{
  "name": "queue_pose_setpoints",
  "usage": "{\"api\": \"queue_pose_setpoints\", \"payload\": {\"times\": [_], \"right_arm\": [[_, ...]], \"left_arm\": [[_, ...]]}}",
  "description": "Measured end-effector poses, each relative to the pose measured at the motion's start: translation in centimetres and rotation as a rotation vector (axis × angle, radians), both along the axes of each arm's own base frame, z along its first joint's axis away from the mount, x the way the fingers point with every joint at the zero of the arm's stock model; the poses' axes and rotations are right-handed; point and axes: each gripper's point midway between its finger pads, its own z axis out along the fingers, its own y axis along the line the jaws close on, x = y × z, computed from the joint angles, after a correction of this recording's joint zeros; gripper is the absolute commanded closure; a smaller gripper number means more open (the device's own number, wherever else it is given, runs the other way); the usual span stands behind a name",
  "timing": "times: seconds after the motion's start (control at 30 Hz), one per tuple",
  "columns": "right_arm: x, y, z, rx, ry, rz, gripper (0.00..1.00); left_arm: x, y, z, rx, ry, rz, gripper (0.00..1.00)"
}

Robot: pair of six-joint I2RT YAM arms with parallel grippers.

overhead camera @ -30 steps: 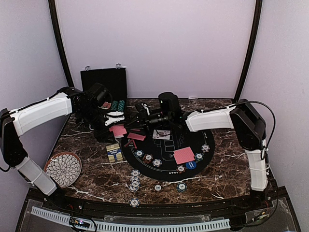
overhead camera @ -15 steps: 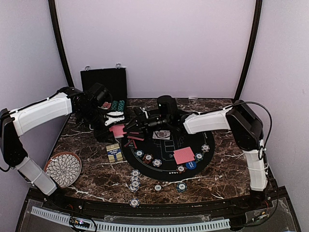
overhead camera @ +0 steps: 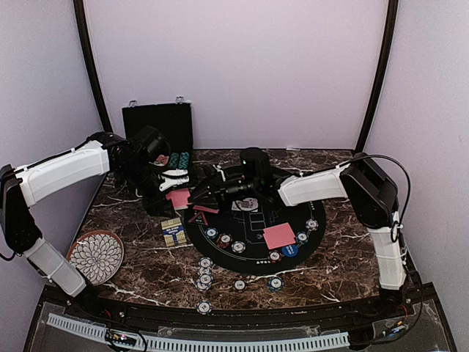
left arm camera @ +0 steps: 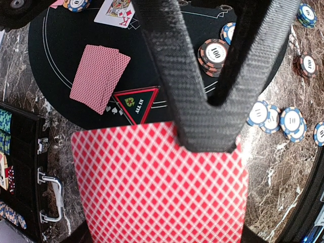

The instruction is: Distribute texas hold em gaming equipment

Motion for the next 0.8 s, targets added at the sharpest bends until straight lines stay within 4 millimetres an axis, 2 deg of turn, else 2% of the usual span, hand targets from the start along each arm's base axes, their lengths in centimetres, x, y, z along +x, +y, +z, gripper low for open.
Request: {"api": "queue_pose_setpoints", "payload": {"times": [0.43,0.63,0.8], "right_arm": [[-0.1,-1.0,0.2,0.011,0.006,-0.015,1.0],[0.5,-2.8,0.6,0.005,0.008,-0.043,1.0],[1.8,-4.8,1.5,0.009,-0.013,-0.083,1.0]], "left_arm": [[0.0,-0.2,-0.1,-0.004,-0.006,-0.007,1.0],[0.0,0.0,-0.4,0.005,-0.003,-0.005,1.0],[0.0,0.3,-0.6,0.023,-0.007,0.002,1.0]]}}
